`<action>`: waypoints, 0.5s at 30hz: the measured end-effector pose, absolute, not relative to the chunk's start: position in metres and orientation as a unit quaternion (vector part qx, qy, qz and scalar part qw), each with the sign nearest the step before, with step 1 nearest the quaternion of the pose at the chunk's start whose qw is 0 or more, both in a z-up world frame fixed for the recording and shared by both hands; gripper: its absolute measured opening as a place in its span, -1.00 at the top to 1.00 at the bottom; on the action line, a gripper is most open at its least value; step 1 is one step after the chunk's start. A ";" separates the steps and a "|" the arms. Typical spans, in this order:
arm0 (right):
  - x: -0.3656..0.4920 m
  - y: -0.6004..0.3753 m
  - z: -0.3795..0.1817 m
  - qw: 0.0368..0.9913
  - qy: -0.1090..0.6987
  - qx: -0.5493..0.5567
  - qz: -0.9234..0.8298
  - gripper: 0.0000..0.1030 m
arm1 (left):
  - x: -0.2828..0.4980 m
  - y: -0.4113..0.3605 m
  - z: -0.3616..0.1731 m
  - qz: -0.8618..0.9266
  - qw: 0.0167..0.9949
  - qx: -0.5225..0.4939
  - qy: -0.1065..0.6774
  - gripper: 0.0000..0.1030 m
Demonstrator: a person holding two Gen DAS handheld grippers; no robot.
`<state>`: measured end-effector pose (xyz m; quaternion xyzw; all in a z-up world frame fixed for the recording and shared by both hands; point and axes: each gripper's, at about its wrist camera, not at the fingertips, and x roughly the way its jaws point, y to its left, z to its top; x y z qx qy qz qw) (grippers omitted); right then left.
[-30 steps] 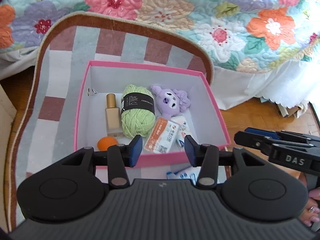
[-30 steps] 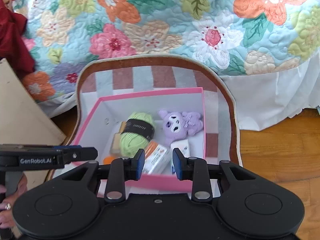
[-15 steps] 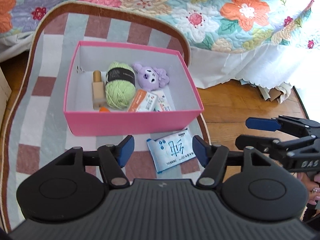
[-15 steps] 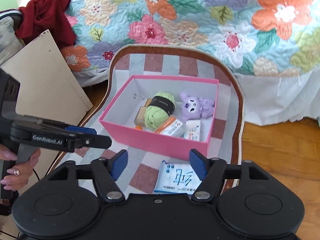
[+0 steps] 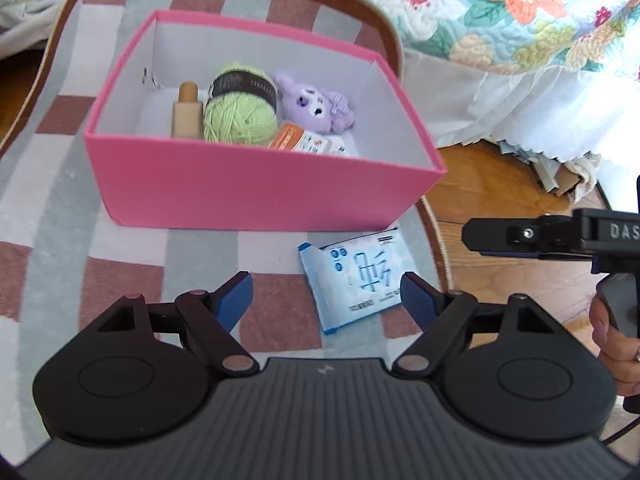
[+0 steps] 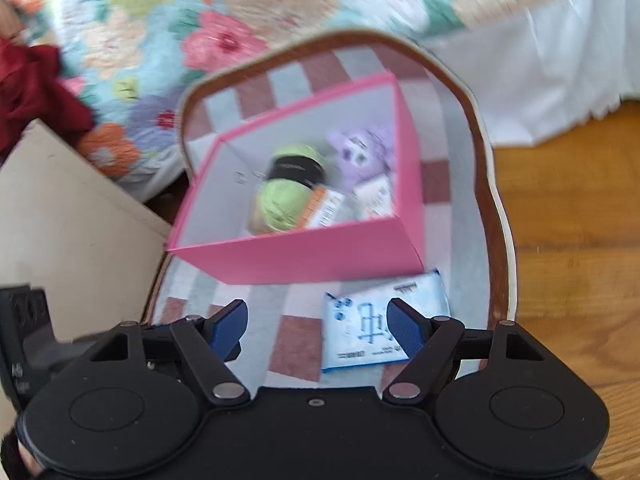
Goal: Organize objects
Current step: 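Lower the left tool onto the blue-printed wet-wipe pack and close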
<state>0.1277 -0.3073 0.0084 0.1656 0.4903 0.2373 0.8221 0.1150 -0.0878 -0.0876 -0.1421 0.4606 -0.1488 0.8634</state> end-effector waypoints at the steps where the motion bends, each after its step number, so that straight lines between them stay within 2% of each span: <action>1: 0.131 -0.308 0.000 0.819 0.497 0.171 0.230 -0.57 | 0.116 -0.090 -0.094 -0.144 0.866 -0.137 0.458 -0.56; 10: 0.149 -0.312 -0.044 0.819 0.506 0.203 0.177 -0.50 | 0.124 -0.102 -0.138 -0.134 0.879 -0.112 0.444 -0.52; 15: 0.151 -0.298 -0.056 0.831 0.519 0.130 0.152 -0.44 | 0.130 -0.117 -0.150 -0.151 0.873 -0.115 0.450 -0.48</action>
